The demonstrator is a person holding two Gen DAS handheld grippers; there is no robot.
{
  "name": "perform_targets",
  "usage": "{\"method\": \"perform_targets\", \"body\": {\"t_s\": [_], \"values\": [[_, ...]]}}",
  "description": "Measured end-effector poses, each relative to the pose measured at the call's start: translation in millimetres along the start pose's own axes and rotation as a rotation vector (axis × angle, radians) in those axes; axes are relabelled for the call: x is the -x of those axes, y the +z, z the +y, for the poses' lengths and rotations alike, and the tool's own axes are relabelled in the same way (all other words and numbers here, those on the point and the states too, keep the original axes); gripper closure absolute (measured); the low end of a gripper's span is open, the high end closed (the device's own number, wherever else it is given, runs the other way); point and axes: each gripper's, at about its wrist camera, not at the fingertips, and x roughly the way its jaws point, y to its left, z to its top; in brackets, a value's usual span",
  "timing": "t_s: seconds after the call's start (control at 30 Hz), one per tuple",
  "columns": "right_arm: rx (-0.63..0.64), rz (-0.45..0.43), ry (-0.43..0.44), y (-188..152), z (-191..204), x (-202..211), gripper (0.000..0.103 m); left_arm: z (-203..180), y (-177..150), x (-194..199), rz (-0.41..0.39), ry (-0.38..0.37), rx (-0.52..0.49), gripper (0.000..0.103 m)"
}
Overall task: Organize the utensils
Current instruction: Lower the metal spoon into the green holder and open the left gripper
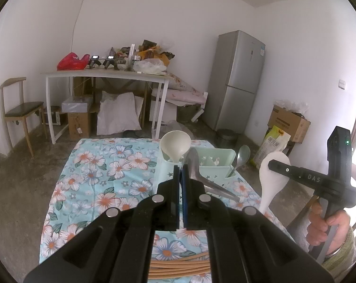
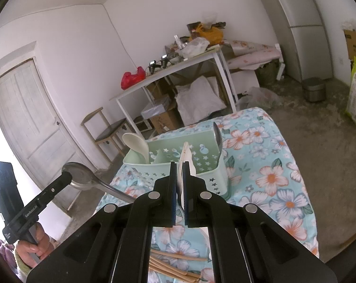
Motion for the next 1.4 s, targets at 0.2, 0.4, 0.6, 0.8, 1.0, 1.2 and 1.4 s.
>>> {"method": "perform_targets", "body": {"t_s": [0.2,0.4,0.6,0.8,1.0,1.2,1.4], "values": [[0.001,0.000,0.000,0,0,0,0.100,0,0,0,0.000,-0.001,-0.002,0.102],[0.000,-0.002,0.000,0,-1,0,0.100,2,3,2,-0.014,0.003,0.006,0.102],[0.004,-0.025,0.010,3,8,7,0.100,4,25,24,-0.098,0.015,0.014,0.102],[0.017,-0.036,0.005,4,17,12,0.100,5,53,41,-0.198,0.008,0.003,0.102],[0.009,-0.032,0.012,4,16,7,0.100,0,79,38,-0.240,0.016,-0.055,0.102],[0.001,-0.020,0.010,5,10,0,0.100,-3,83,13,-0.228,0.076,-0.112,0.102],[-0.012,-0.009,0.005,7,1,-5,0.100,-3,80,-13,-0.217,0.157,-0.164,0.102]]}}
